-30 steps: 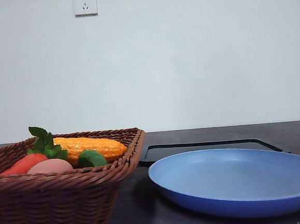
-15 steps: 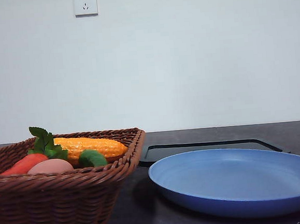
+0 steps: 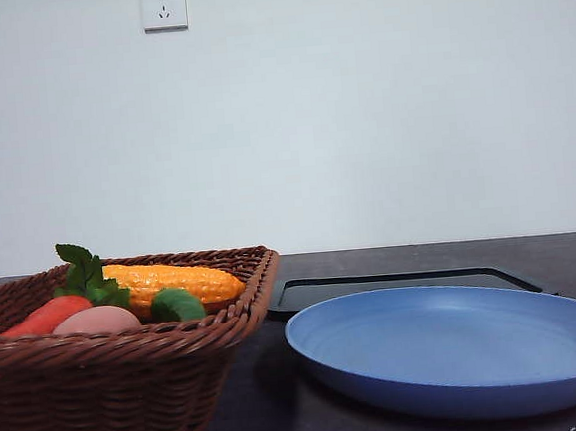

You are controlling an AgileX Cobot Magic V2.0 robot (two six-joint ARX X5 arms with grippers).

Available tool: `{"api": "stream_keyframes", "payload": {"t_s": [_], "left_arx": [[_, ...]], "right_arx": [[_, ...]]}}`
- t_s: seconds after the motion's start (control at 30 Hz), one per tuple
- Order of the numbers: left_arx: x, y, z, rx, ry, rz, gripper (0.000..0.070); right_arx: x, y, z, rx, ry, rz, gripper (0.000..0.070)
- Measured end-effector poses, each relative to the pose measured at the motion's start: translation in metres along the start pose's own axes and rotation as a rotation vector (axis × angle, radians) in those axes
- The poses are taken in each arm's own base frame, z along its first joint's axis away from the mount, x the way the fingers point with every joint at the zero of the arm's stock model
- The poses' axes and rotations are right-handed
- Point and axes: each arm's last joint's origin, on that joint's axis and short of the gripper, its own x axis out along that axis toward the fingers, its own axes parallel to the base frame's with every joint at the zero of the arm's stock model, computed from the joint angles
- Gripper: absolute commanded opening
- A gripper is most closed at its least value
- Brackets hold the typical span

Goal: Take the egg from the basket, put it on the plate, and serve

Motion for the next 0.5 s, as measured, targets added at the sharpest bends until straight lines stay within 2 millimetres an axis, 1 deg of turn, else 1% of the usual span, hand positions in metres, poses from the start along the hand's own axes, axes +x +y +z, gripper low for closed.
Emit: {"api": "stream_keyframes", "payload": {"t_s": [0.13, 0.2, 0.37, 0.4, 0.5], "left_arx": [[0.012, -0.004, -0.002, 0.03, 0.084, -0.037, 0.001], [0.016, -0.006, -0.003, 0.039, 0.108, -0.056, 0.0051], [0.02, -0.012, -0.005, 0.061, 0.13, -0.083, 0.0246], [0.02, -0.012, -0.005, 0.063, 0.131, -0.088, 0.0271], [0.02, -0.013, -0.005, 0.064, 0.131, -0.092, 0.0301]], "right_arx": [[0.014, -0.008, -0.002, 0.035, 0.116, -0.018, 0.0], [0.02, -0.012, -0.003, 0.051, 0.163, -0.028, 0.0022], [0.034, -0.017, -0.004, 0.058, 0.238, -0.038, 0.0232], [0.036, -0.018, -0.005, 0.058, 0.25, -0.043, 0.0255], [0.044, -0.02, -0.006, 0.05, 0.289, -0.074, 0.0259]]}}
